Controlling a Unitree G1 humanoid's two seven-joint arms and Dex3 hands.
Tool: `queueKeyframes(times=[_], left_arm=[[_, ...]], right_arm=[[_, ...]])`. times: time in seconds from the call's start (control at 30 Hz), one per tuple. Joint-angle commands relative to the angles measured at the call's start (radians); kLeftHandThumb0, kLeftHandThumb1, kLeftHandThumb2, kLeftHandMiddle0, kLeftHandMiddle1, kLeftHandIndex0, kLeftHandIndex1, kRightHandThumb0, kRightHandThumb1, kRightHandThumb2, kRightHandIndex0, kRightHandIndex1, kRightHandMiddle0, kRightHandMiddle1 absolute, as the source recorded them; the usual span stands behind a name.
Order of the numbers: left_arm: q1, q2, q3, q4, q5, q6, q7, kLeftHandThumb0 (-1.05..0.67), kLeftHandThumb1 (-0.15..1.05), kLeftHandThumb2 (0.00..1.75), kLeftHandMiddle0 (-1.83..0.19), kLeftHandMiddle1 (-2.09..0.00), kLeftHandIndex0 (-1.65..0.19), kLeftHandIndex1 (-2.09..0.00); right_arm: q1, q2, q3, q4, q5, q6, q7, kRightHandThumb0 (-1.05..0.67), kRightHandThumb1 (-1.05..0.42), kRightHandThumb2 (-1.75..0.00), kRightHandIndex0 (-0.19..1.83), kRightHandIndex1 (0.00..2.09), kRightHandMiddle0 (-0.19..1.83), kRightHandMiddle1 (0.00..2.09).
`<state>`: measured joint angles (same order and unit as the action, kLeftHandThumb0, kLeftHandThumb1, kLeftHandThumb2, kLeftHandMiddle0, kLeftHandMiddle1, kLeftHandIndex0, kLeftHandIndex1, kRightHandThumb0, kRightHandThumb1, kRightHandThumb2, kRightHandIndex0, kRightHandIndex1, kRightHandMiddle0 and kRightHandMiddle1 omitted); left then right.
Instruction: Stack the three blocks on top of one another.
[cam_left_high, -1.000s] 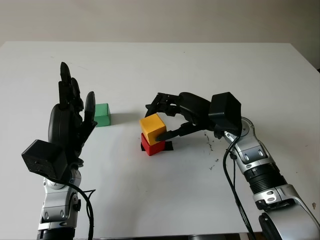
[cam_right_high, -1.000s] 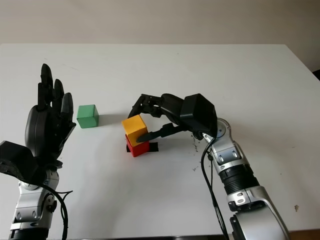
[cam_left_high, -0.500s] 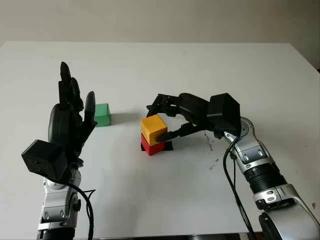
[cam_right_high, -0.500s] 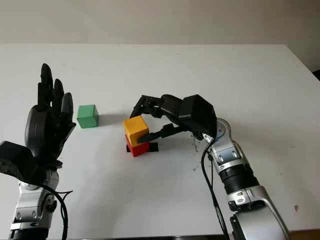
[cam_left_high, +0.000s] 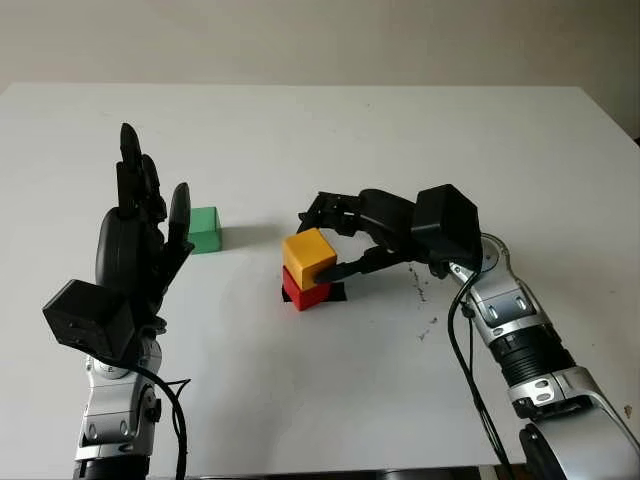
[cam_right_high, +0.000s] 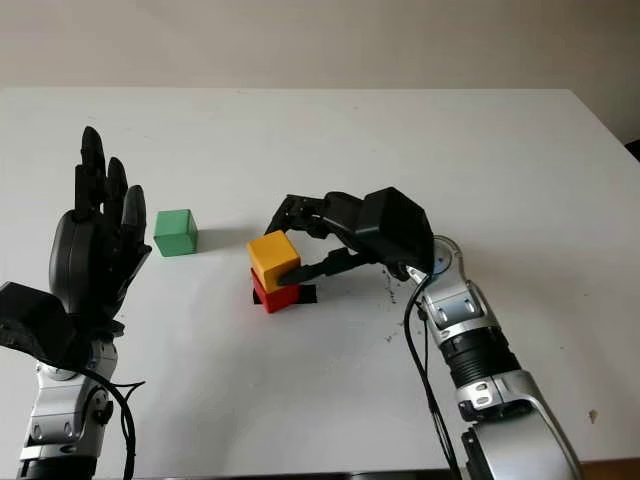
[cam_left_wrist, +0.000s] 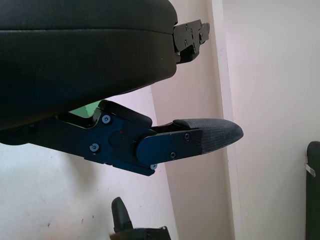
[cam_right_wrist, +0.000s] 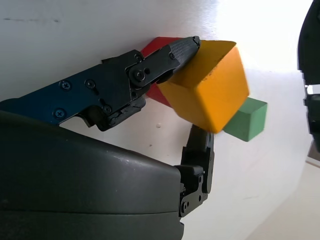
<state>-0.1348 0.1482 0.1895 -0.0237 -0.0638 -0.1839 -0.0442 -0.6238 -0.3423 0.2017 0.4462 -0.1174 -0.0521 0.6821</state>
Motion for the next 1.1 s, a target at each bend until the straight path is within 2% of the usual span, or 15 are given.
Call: queueKeyframes(times=[0.0, 0.1, 0.23, 0.4, 0.67, 0.83, 1.07], left_arm=[[0.004, 0.003, 0.000, -0.017, -0.004, -0.001, 0.000, -0.67, 1.05, 0.53, 0.17, -0.05, 0.19, -0.05], [0.005, 0.005, 0.000, -0.017, -0.004, -0.002, -0.002, -0.67, 1.05, 0.52, 0.17, -0.05, 0.19, -0.05], [0.006, 0.005, 0.000, -0.017, 0.003, -0.001, 0.002, -0.67, 1.05, 0.53, 0.16, -0.05, 0.19, -0.05], [0.003, 0.005, 0.000, -0.009, -0.001, -0.009, -0.003, -0.67, 1.05, 0.52, 0.17, -0.05, 0.19, -0.05], [0.006, 0.006, -0.001, -0.010, 0.004, -0.009, -0.001, -0.67, 1.05, 0.53, 0.17, -0.05, 0.19, -0.05], [0.002, 0.006, 0.002, -0.008, 0.005, -0.007, 0.003, -0.68, 1.05, 0.52, 0.16, -0.06, 0.18, -0.05], [-0.002, 0.013, 0.007, 0.000, 0.001, -0.007, -0.002, -0.68, 1.05, 0.52, 0.16, -0.06, 0.19, -0.05]], right_arm=[[-0.020, -0.020, 0.013, -0.020, -0.015, -0.017, 0.006, -0.64, -0.85, -0.05, 0.04, 0.01, 0.04, 0.76], [-0.023, -0.026, 0.015, -0.020, -0.014, -0.019, 0.026, -0.70, -0.83, -0.05, -0.06, 0.01, 0.02, 0.51], [-0.026, -0.036, 0.017, -0.029, -0.004, -0.010, 0.065, -0.78, -0.80, -0.05, -0.18, 0.01, -0.09, 0.28], [-0.018, -0.049, 0.008, -0.053, 0.027, 0.001, 0.116, -0.81, -0.77, -0.05, -0.19, 0.00, -0.19, 0.04], [0.027, -0.082, -0.025, -0.130, 0.084, 0.000, 0.144, -0.94, -0.79, -0.06, -0.19, 0.00, -0.19, 0.00], [0.066, -0.121, -0.108, -0.166, 0.174, 0.008, 0.156, -0.92, -0.83, -0.07, -0.19, 0.00, -0.19, 0.00], [0.089, -0.139, -0.218, -0.133, 0.277, 0.074, 0.138, -0.97, -0.89, -0.08, -0.19, 0.00, -0.19, 0.00]])
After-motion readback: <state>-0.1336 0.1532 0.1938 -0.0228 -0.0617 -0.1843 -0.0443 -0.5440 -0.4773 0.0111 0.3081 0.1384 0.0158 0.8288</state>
